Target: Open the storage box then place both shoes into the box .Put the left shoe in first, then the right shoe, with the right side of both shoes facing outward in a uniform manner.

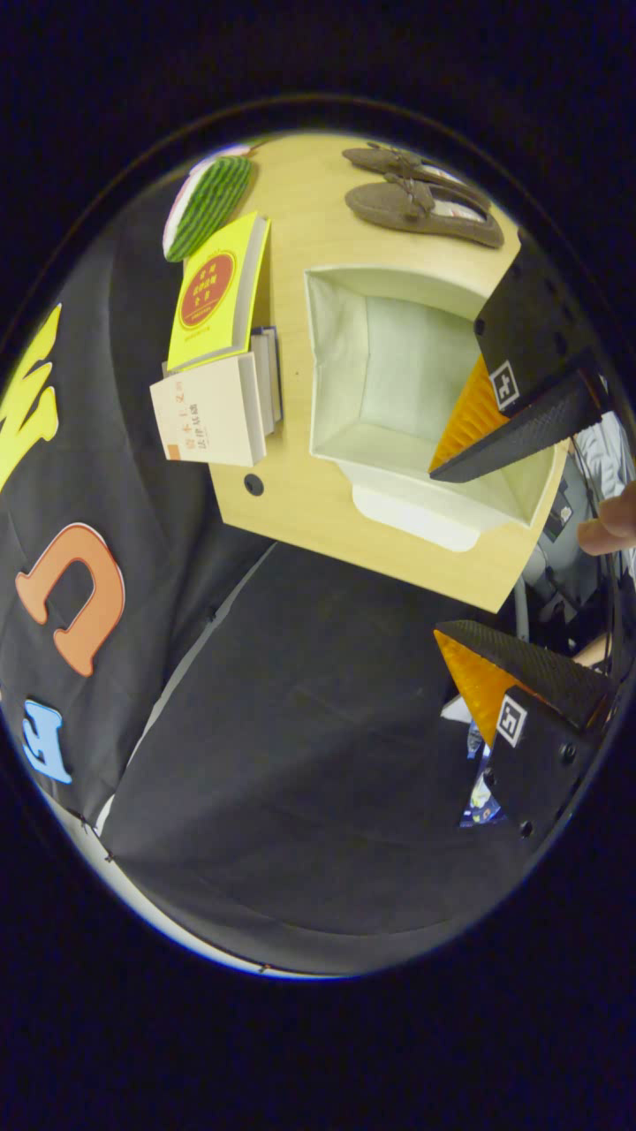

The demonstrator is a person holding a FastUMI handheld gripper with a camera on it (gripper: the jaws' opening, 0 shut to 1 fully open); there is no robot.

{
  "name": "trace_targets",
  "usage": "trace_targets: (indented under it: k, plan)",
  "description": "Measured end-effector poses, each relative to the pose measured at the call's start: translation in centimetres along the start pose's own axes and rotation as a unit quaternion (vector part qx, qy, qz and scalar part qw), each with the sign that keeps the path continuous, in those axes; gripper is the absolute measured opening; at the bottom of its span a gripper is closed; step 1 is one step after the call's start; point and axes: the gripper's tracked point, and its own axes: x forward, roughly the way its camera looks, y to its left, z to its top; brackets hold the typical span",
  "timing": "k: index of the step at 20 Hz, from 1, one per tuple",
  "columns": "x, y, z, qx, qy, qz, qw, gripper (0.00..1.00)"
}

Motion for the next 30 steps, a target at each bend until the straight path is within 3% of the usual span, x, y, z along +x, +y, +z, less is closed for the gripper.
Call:
trace_targets:
  k: [10,14,20,25,27,29,30]
  plan:
    - [-4.3,-13.7,-2.8,-0.004,0.031,-0.110,0.993,1.00]
    - [-6.0,-20.9,-3.2,-0.017,0.038,-0.191,0.981,1.00]
    - [-9.8,-30.2,-5.6,-0.001,0.074,-0.277,0.958,1.00]
    - [-9.9,-35.1,-7.5,0.038,0.108,-0.295,0.949,1.00]
    - [-9.5,-36.8,-7.7,0.066,0.115,-0.296,0.946,0.96]
    - [-8.6,-38.3,-7.7,0.083,0.119,-0.293,0.945,0.81]
    - [-8.3,-39.2,-7.6,0.085,0.123,-0.296,0.944,0.68]
